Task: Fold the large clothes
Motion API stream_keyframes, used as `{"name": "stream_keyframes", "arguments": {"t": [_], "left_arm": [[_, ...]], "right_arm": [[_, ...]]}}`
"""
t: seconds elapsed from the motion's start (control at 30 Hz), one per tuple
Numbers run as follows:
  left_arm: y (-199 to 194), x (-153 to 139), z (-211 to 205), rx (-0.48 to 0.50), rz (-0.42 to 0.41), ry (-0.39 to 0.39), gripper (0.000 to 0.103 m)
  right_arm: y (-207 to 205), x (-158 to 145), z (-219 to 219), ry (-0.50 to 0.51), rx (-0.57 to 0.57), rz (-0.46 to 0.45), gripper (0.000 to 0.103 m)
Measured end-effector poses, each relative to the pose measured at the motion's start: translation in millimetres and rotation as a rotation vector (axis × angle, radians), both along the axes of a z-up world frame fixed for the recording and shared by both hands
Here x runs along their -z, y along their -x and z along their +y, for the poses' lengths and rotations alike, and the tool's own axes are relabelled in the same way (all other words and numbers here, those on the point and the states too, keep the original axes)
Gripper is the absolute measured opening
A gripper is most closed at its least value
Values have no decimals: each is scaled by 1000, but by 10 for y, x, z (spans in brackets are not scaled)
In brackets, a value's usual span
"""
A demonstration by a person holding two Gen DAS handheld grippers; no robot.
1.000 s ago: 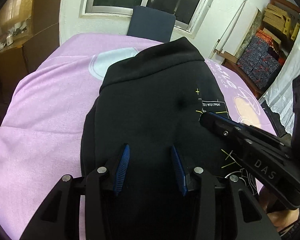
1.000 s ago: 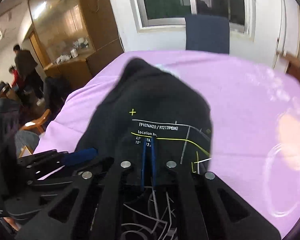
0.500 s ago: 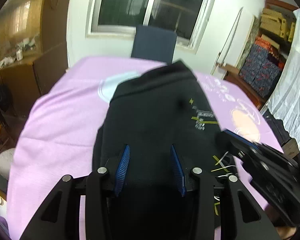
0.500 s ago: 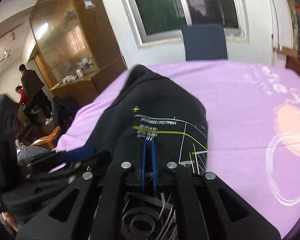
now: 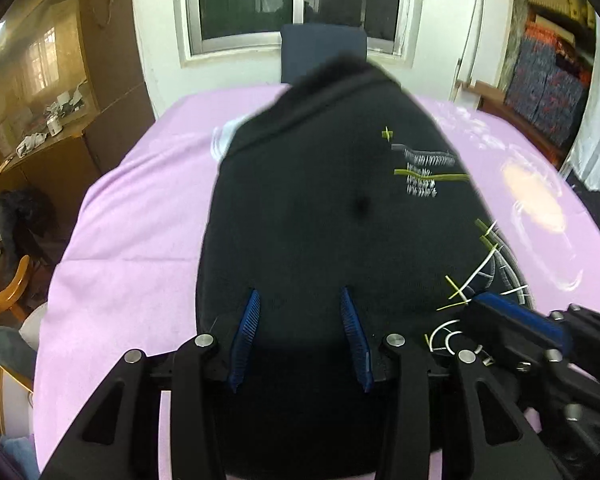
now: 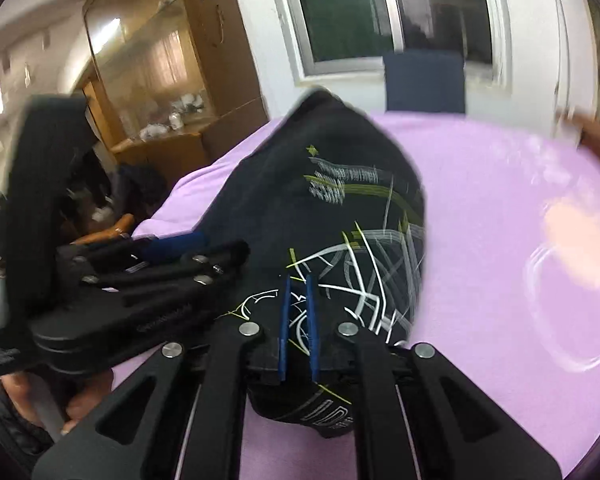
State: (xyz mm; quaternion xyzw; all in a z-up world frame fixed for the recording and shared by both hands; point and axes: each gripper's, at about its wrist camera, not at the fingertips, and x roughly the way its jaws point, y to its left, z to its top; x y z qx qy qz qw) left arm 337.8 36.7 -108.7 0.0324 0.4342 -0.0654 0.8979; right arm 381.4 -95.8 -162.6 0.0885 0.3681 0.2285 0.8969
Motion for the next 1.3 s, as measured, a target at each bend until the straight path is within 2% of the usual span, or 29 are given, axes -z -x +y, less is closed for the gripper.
{"name": "stream_keyframes", "arguments": {"t": [0.47,0.77,1.03,1.17,1.3], "left_arm": [[82,-22,-52,-2,-13,-37,43],[105,-89,-61,-7,-34,-42,42],[183,-267,-49,-15,-95,-20,42],[169,-361,48,-55,-134,-5,43],[39,-337,274,-114,-101,61,43]], "right_arm": [[40,12,30,12,-12,-21,5],[51,7,-19,-14,-14,-30,5],[151,-76,-125,-37,-2,-81,9],[86,-190,-158,-57,21,-94,16],[-181,-359,-101,-57,19,-82,17]]}}
